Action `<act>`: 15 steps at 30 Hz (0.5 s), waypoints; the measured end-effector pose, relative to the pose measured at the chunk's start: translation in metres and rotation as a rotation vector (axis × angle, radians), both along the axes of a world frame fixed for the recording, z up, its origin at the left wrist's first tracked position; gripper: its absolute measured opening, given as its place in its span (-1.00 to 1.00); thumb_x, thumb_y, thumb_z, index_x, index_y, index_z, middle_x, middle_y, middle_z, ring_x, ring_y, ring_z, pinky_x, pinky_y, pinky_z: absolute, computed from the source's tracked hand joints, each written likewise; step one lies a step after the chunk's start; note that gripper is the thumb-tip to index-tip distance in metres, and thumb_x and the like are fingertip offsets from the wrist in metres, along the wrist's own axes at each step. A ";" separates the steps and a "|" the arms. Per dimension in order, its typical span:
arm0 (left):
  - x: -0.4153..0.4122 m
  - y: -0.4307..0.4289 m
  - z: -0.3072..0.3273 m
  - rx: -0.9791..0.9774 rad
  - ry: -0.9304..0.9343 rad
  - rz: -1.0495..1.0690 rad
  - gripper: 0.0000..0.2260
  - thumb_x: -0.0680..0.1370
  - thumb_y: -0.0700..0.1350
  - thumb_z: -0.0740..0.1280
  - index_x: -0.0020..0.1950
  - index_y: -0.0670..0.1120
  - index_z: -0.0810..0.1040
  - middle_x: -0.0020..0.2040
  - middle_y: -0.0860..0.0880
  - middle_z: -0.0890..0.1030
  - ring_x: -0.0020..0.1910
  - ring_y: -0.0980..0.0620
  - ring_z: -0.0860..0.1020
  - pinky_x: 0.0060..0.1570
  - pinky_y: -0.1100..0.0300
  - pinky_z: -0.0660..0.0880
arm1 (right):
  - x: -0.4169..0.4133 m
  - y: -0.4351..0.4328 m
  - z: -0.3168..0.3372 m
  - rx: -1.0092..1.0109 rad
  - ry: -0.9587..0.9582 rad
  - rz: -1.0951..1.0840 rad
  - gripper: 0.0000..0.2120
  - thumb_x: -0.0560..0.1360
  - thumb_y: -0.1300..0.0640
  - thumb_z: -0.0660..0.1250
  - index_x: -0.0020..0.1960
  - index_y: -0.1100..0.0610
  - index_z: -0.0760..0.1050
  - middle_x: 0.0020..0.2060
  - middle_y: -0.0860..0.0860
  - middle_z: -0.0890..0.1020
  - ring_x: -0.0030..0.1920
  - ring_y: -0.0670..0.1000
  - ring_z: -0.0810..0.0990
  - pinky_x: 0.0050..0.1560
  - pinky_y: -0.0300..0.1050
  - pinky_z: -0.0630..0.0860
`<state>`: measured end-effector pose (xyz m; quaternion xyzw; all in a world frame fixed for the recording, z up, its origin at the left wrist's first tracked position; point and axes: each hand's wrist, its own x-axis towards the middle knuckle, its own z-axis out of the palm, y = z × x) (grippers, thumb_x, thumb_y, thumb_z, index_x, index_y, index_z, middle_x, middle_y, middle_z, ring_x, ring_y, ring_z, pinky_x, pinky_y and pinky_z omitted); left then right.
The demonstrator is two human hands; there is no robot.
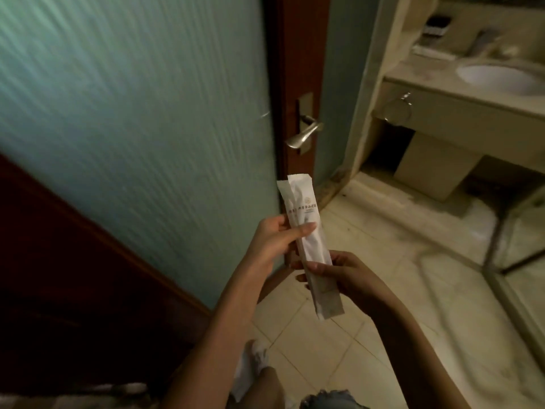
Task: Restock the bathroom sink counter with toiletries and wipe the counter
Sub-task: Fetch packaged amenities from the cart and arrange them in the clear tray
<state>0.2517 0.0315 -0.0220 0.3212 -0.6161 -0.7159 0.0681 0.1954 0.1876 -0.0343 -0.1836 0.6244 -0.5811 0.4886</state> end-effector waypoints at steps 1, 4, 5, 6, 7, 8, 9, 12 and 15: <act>-0.009 0.000 -0.001 0.017 -0.002 -0.036 -0.76 0.41 -0.19 0.49 0.06 -0.14 0.60 -0.04 -0.08 0.69 -0.05 -0.03 0.67 0.00 0.07 0.60 | -0.005 0.003 -0.003 0.006 -0.003 -0.020 -0.80 0.44 0.12 0.36 0.04 0.14 0.59 -0.07 0.02 0.71 -0.08 0.01 0.68 -0.06 -0.14 0.61; -0.039 0.002 -0.004 0.042 0.003 -0.130 -0.80 0.42 -0.22 0.48 0.03 -0.13 0.60 -0.09 -0.06 0.69 -0.14 0.03 0.68 -0.14 0.17 0.61 | -0.023 0.010 -0.010 0.045 -0.017 -0.089 -0.73 0.47 0.09 0.35 0.14 0.15 0.56 0.03 0.05 0.69 0.06 0.07 0.65 0.11 0.00 0.58; -0.049 0.003 -0.005 0.044 0.010 -0.155 -0.80 0.42 -0.23 0.47 0.02 -0.13 0.60 -0.11 -0.05 0.69 -0.17 0.04 0.68 -0.19 0.20 0.60 | -0.030 0.012 -0.012 0.053 -0.025 -0.114 -0.74 0.49 0.10 0.34 0.15 0.15 0.55 0.05 0.05 0.68 0.07 0.07 0.65 0.11 0.00 0.58; -0.060 0.003 -0.005 0.043 0.016 -0.178 -0.80 0.42 -0.23 0.47 0.03 -0.13 0.60 -0.11 -0.05 0.70 -0.17 0.04 0.68 -0.20 0.21 0.59 | -0.038 0.012 -0.014 0.057 -0.027 -0.135 -0.75 0.50 0.11 0.34 0.16 0.15 0.55 0.05 0.06 0.68 0.07 0.07 0.65 0.12 0.00 0.58; -0.072 0.002 -0.006 0.029 0.021 -0.208 -0.78 0.42 -0.22 0.48 0.06 -0.14 0.60 -0.10 -0.06 0.70 -0.14 0.02 0.68 -0.18 0.19 0.59 | -0.046 0.012 -0.015 0.067 -0.015 -0.156 -0.74 0.50 0.10 0.34 0.16 0.15 0.55 0.06 0.05 0.68 0.07 0.06 0.65 0.14 0.02 0.57; -0.084 -0.001 -0.006 0.012 0.015 -0.238 -0.74 0.42 -0.21 0.48 0.09 -0.15 0.59 -0.06 -0.07 0.69 -0.09 -0.01 0.67 -0.12 0.15 0.60 | -0.055 0.010 -0.015 0.085 0.011 -0.177 -0.72 0.49 0.08 0.36 0.17 0.15 0.54 0.05 0.05 0.68 0.07 0.05 0.65 0.17 0.07 0.56; -0.096 -0.004 -0.007 -0.009 0.004 -0.270 -0.72 0.42 -0.21 0.48 0.11 -0.15 0.58 -0.02 -0.09 0.68 -0.04 -0.02 0.66 -0.04 0.11 0.60 | -0.063 0.008 -0.014 0.102 0.037 -0.195 -0.68 0.47 0.07 0.38 0.18 0.16 0.54 0.05 0.04 0.68 0.06 0.04 0.66 0.19 0.11 0.54; -0.136 -0.022 -0.007 -0.051 -0.021 -0.391 -0.67 0.41 -0.21 0.48 0.15 -0.14 0.55 0.05 -0.10 0.66 0.05 -0.03 0.64 0.11 0.01 0.57 | -0.092 -0.003 -0.013 0.128 0.056 -0.220 -0.64 0.45 0.13 0.40 0.22 0.18 0.51 0.05 0.02 0.68 0.05 0.03 0.66 0.19 0.13 0.53; -0.176 -0.042 -0.006 -0.050 0.004 -0.483 -0.61 0.41 -0.20 0.48 0.22 -0.16 0.52 0.12 -0.10 0.64 0.12 -0.03 0.61 0.16 -0.01 0.55 | -0.124 -0.019 -0.007 0.138 0.088 -0.219 -0.65 0.46 0.22 0.39 0.24 0.17 0.49 0.08 0.02 0.67 0.07 0.01 0.65 0.21 0.13 0.52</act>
